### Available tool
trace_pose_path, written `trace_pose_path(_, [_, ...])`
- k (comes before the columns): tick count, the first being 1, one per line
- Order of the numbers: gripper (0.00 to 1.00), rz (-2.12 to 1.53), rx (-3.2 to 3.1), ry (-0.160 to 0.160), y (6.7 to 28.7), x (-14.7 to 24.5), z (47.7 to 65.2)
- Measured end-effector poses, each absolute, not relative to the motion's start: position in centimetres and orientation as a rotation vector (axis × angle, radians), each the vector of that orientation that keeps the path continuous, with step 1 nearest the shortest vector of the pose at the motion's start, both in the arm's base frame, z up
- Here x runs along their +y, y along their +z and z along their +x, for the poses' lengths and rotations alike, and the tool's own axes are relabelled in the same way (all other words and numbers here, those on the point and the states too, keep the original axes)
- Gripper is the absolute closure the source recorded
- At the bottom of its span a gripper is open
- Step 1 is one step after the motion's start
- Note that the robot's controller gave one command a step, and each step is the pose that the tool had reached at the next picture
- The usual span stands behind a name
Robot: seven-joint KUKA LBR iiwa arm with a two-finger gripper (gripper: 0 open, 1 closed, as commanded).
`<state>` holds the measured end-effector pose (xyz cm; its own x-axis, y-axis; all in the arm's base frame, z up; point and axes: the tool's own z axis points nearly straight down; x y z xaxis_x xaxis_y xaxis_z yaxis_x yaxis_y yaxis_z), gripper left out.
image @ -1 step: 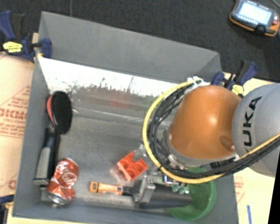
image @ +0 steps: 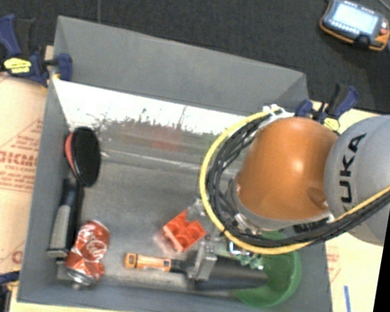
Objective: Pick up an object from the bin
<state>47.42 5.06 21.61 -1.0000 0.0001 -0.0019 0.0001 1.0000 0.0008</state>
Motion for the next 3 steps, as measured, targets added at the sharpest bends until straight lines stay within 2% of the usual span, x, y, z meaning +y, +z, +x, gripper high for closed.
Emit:
trace_pose_path(1, [0.0,0.062,3.132,0.001,7.3,-1.7,49.6])
trace_pose_path(2, [0.0,-0.025,3.123,0.005,12.4,-1.6,48.2])
trace_pose_path(3, [0.0,0.046,3.134,0.002,7.9,-1.7,49.3])
